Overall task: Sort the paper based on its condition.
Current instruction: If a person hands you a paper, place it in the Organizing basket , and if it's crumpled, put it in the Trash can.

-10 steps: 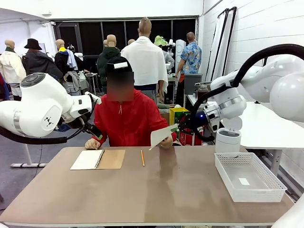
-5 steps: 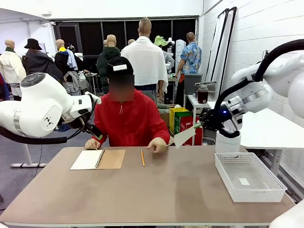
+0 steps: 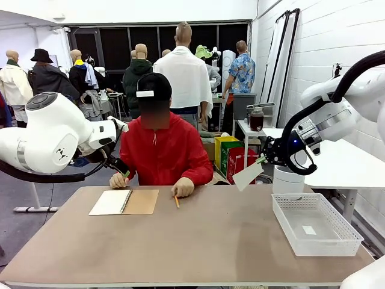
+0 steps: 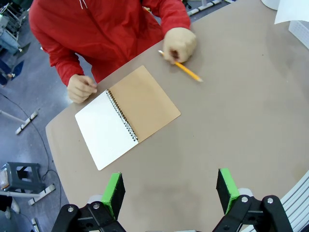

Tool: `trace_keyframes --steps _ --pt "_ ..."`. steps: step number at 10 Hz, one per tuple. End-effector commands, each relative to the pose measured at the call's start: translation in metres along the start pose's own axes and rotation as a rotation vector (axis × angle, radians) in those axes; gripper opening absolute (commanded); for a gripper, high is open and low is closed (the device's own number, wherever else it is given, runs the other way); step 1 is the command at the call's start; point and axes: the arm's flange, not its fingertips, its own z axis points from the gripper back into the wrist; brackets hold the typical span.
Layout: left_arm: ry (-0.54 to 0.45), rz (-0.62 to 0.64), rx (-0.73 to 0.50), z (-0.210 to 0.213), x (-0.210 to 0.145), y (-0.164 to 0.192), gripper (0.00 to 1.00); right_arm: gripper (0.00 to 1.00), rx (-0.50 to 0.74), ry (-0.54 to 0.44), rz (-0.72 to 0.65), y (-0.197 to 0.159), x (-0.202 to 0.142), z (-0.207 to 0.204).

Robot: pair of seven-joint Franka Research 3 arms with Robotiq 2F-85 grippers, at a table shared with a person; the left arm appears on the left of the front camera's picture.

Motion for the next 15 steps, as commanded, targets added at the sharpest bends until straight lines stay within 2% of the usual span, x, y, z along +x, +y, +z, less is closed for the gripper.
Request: trace_keyframes --steps 1,4,10,13,15 --pt "-0.005 -0.002 0.0 0.0 0.0 0.0 1.0 0.0 0.005 0.02 -0.003 0.0 0.002 -0.002" --pt "-0.005 -0.002 0.0 0.0 0.0 0.0 1.0 0.0 0.0 -0.026 0.021 -0.003 0.002 0.009" --pt "-0.005 -0.002 0.0 0.0 0.0 0.0 1.0 0.0 -0.034 -0.194 0.227 -0.066 0.033 0.075" --pt "-0.005 -0.002 0.0 0.0 0.0 0.0 1.0 0.0 -0.136 -0.217 0.283 -0.104 0.063 0.082" --pt "-0.005 -0.002 0.0 0.0 0.0 0.0 1.0 0.0 -0.224 -0.18 0.267 -0.134 0.077 0.082"
